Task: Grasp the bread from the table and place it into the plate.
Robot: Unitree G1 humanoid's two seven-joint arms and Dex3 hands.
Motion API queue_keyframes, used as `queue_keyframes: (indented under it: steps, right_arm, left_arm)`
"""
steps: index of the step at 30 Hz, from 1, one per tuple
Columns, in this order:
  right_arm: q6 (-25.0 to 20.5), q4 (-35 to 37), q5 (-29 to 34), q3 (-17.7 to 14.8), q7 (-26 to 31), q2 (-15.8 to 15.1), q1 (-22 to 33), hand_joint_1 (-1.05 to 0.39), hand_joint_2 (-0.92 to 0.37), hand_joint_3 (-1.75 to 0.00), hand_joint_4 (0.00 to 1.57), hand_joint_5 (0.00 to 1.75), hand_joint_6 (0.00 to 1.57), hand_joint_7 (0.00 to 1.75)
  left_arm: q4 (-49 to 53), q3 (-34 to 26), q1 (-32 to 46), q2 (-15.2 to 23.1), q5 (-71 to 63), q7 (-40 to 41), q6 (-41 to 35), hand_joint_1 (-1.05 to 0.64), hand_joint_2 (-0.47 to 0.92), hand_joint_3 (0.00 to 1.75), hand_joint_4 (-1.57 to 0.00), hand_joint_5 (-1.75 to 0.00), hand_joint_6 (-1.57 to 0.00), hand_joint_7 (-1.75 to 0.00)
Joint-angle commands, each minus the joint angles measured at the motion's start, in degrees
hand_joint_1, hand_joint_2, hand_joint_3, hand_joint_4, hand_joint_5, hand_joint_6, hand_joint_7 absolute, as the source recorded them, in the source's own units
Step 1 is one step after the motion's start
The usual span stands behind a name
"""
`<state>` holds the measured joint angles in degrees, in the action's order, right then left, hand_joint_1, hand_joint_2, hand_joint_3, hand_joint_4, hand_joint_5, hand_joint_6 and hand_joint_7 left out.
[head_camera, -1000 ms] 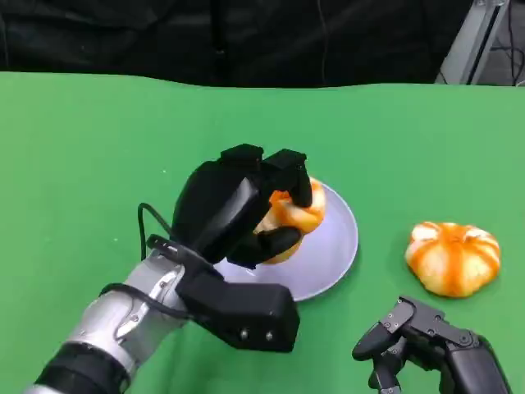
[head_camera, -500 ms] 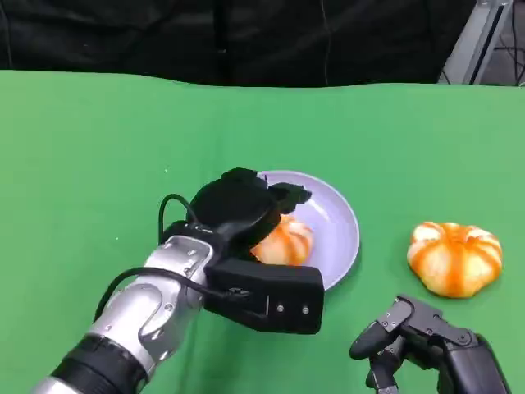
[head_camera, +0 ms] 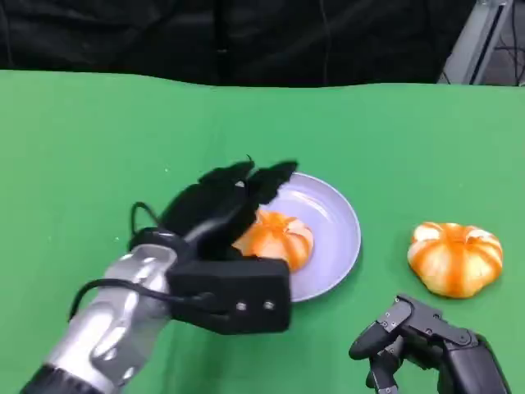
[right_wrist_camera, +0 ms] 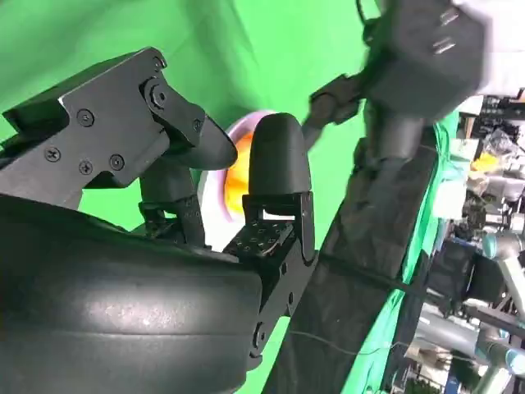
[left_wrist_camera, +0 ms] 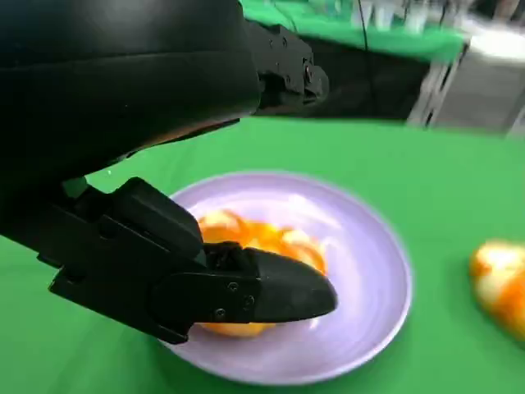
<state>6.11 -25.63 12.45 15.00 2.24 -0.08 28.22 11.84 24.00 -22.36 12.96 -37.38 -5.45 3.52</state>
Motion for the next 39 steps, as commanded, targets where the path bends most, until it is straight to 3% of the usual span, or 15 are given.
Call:
queue_keyframes:
  steps: [1,4,10,11,12,14,15,17,23,24,26,31,39]
  right_arm:
    - [0.04,-0.27,-0.41,-0.24,-0.01,-0.31,0.19,0.0,-0.5,-1.19,0.62,1.62,0.71,1.29]
    - [0.4,0.17,-0.3,-0.21,0.02,-0.38,0.04,0.0,-0.51,-1.2,0.62,1.62,0.71,1.3]
    - [0.48,0.25,-0.3,-0.21,0.04,-0.4,0.0,0.0,-0.51,-1.2,0.62,1.62,0.71,1.3]
    - [0.29,0.03,-0.34,-0.1,0.09,-0.27,0.07,0.0,-0.51,-1.19,0.62,1.62,0.71,1.3]
    - [0.2,-0.15,-0.45,-0.09,0.08,-0.25,0.15,0.0,-0.51,-1.18,0.63,1.62,0.71,1.3]
    - [0.46,-0.22,-0.66,-0.25,-0.05,-0.37,0.23,0.0,-0.52,-1.17,0.63,1.62,0.71,1.3]
    - [0.61,-0.18,-0.72,-0.34,-0.11,-0.43,0.24,0.0,-0.52,-1.17,0.63,1.62,0.71,1.3]
    - [0.72,-0.14,-0.77,-0.4,-0.17,-0.45,0.26,0.0,-0.52,-1.17,0.63,1.62,0.71,1.3]
    - [0.72,-0.35,-0.99,-0.89,-0.39,-0.89,0.54,0.0,-0.52,-1.17,0.63,1.62,0.71,1.3]
    - [0.72,-0.53,-1.12,-1.26,-0.57,-1.18,0.78,-0.01,-0.51,-1.17,0.62,1.61,0.72,1.3]
    - [0.64,-0.78,-1.31,-1.71,-0.84,-1.42,1.11,-0.02,-0.51,-1.17,0.62,1.61,0.72,1.3]
    - [0.5,-1.26,-0.98,-2.02,-0.9,-1.57,1.45,-0.05,-0.52,-1.14,0.61,1.61,0.71,1.29]
    - [0.22,-1.7,-1.04,-2.18,-1.1,-1.59,1.67,-0.05,-0.54,-1.11,0.61,1.61,0.71,1.28]
  left_arm:
    - [-1.16,-0.76,0.75,0.92,1.13,-0.26,0.46,-0.93,0.92,0.61,0.0,0.0,0.0,0.0]
    - [-3.77,-8.4,7.9,-0.07,14.62,1.87,10.01,-0.8,0.92,0.38,-0.11,-0.07,-0.13,-0.05]
    - [-3.4,-10.1,8.99,-0.33,16.96,1.39,13.11,-0.77,0.92,0.33,-0.12,-0.09,-0.16,-0.06]
    - [-4.55,-13.74,15.26,-1.84,25.9,0.6,18.48,-0.62,0.92,0.34,-0.31,-0.2,-0.32,-0.15]
    - [-5.48,-16.55,20.32,-2.9,33.01,-0.29,22.69,-0.34,0.81,0.54,-0.6,-0.59,-0.61,-0.35]
    - [-6.33,-19.68,26.64,-3.58,41.27,-2.09,28.06,-0.08,0.6,1.0,-0.89,-1.13,-0.9,-0.64]
    - [-6.2,-19.92,27.25,-3.48,41.99,-2.77,28.83,-0.04,0.57,1.08,-0.95,-1.23,-0.94,-0.73]
    - [-5.88,-20.38,27.77,-3.6,43.02,-4.04,29.94,-0.01,0.53,1.16,-1.0,-1.31,-0.97,-0.81]
    - [-5.76,-20.77,29.97,-5.28,44.67,-6.25,31.72,0.0,0.52,1.19,-1.01,-1.34,-0.97,-0.86]
    - [-5.82,-20.43,31.49,-6.1,45.5,-6.74,32.65,-0.03,0.54,1.16,-0.92,-1.54,-0.88,-1.21]
    - [-5.91,-20.13,33.15,-7.13,46.38,-7.49,33.72,-0.05,0.55,1.15,-0.86,-1.68,-0.81,-1.46]
    - [-5.6,-20.6,33.3,-8.53,46.28,-8.07,34.57,-0.07,0.53,1.18,-0.84,-1.74,-0.76,-1.58]
    - [-5.47,-20.94,33.21,-9.1,45.77,-8.1,35.03,-0.09,0.53,1.17,-0.85,-1.75,-0.74,-1.61]
